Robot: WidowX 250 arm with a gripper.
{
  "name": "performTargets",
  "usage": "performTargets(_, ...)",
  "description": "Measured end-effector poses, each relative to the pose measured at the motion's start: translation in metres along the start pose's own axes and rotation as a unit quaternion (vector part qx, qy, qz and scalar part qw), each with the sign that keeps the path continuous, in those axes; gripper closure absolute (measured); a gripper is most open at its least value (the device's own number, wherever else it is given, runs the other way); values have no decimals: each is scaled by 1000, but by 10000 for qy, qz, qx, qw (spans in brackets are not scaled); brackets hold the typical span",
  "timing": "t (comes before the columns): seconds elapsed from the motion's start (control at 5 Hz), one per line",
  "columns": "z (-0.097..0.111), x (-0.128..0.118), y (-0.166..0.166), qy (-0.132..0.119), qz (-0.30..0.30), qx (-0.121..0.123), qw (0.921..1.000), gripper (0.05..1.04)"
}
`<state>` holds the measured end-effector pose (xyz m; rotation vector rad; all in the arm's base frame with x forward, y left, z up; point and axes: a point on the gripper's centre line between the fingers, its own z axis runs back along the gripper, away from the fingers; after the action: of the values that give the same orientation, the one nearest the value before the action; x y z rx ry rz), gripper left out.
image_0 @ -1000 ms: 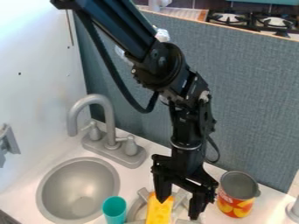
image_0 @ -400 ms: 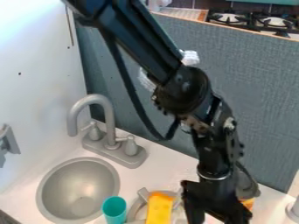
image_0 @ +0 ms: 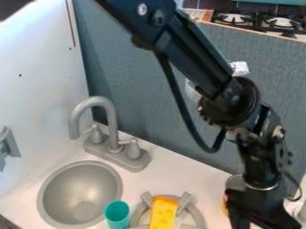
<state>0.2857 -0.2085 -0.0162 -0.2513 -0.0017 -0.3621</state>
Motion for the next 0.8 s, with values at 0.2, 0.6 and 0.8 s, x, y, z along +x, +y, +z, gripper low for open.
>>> performTargets(0.2,-12,17,-6,143,-153,55,9998,83)
performTargets(0.6,-44,20,-4,837,4,782,9934,83)
performTargets(0.8,-53,20,-2,1099,128,836,9903,134)
